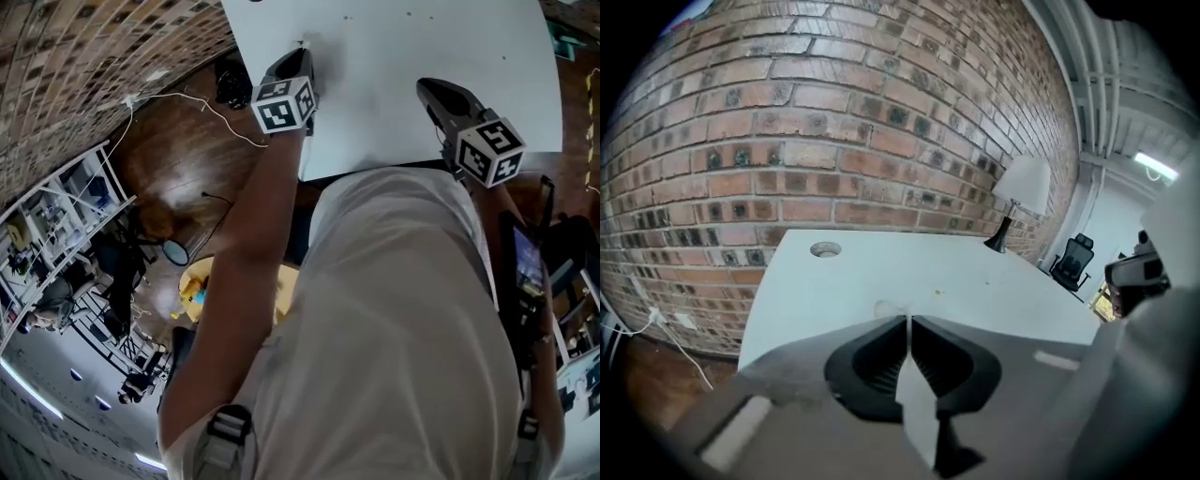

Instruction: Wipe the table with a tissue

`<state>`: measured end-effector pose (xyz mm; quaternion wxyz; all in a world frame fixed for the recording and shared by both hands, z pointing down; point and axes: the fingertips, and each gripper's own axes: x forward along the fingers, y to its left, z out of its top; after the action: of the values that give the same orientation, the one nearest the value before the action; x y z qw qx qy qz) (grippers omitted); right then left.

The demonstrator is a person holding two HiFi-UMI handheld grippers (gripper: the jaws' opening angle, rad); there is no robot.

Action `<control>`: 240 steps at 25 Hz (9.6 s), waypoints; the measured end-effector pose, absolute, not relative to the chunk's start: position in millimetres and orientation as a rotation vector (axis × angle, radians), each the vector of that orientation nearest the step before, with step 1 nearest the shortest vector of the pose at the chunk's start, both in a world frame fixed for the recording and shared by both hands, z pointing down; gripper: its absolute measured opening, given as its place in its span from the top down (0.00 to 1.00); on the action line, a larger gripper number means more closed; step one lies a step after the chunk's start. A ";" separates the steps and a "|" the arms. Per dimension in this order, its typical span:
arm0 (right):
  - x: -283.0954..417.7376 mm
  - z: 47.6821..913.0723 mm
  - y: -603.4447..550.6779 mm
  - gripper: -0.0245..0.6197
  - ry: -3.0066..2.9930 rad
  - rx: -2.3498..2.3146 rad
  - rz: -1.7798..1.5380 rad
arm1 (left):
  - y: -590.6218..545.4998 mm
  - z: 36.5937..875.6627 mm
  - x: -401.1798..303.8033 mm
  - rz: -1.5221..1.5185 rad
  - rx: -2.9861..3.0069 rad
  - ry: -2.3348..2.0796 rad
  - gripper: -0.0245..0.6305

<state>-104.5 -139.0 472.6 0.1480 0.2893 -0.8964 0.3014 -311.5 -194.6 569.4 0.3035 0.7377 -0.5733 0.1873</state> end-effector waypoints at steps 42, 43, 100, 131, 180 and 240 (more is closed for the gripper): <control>-0.3 481.0 -188.6 0.95 -2.627 0.663 0.922 | -251.5 569.0 -258.9 0.496 1.778 -1.690 0.93; 3.4 481.8 -189.9 0.95 -2.625 0.669 0.924 | -255.9 570.3 -257.6 0.537 1.789 -1.693 0.93; 86.5 478.8 -228.0 0.95 -2.647 0.898 1.033 | -304.3 581.3 -122.9 0.729 1.961 -1.492 0.93; 135.9 478.5 -224.3 0.95 -2.657 0.875 1.051 | -299.8 594.1 -28.8 0.752 1.961 -1.427 0.93; 185.7 465.2 -182.5 0.95 -2.635 0.864 0.996 | -155.7 552.8 56.8 0.543 2.072 -1.302 0.93; 324.9 478.3 -238.7 0.95 -2.699 0.978 1.030 | -145.2 523.2 240.0 0.275 2.191 -0.824 0.93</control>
<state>324.9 -238.7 478.3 0.0459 0.3202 -0.8841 0.3373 240.0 -145.2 523.2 0.3824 0.8590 -0.3229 0.1078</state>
